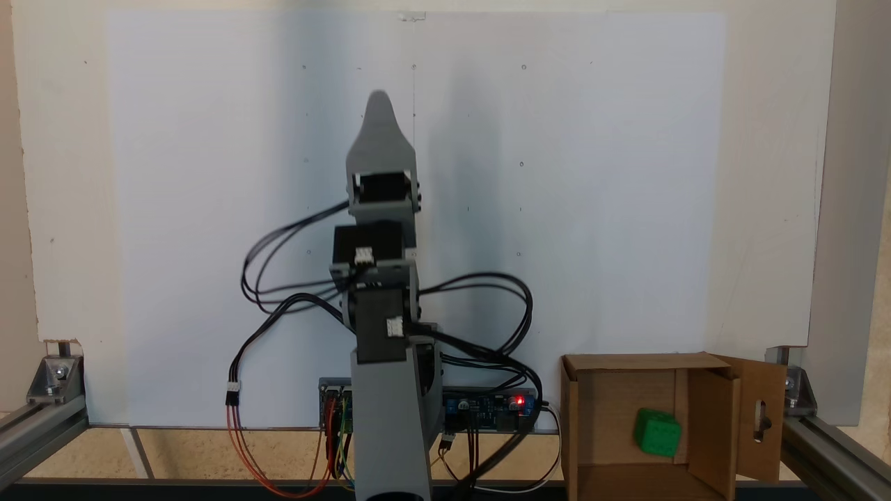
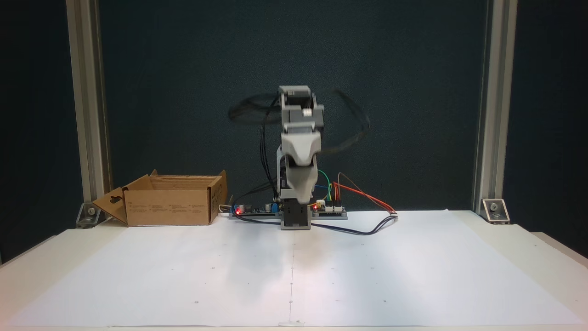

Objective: Grasp a green dice and put it in the bin.

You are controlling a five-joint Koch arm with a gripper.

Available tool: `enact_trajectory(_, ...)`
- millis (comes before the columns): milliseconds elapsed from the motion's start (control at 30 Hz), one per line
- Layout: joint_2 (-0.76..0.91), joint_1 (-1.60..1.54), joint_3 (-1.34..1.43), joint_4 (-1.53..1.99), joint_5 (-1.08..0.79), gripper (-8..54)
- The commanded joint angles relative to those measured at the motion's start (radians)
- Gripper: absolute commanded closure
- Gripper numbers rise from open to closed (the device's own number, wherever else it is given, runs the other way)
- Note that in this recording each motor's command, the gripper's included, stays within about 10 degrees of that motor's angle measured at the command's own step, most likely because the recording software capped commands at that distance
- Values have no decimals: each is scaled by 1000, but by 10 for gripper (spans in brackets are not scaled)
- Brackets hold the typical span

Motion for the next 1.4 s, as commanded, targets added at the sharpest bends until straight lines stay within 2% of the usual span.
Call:
enact_trajectory(0,80,5,28,-162,43,18)
enact_trajectory(233,282,60,341,-468,44,11)
enact_trajectory(567,291,81,710,-889,37,17)
enact_trajectory(1200,291,156,916,-1647,8,13)
enact_trajectory(1367,287,153,916,-1640,9,11)
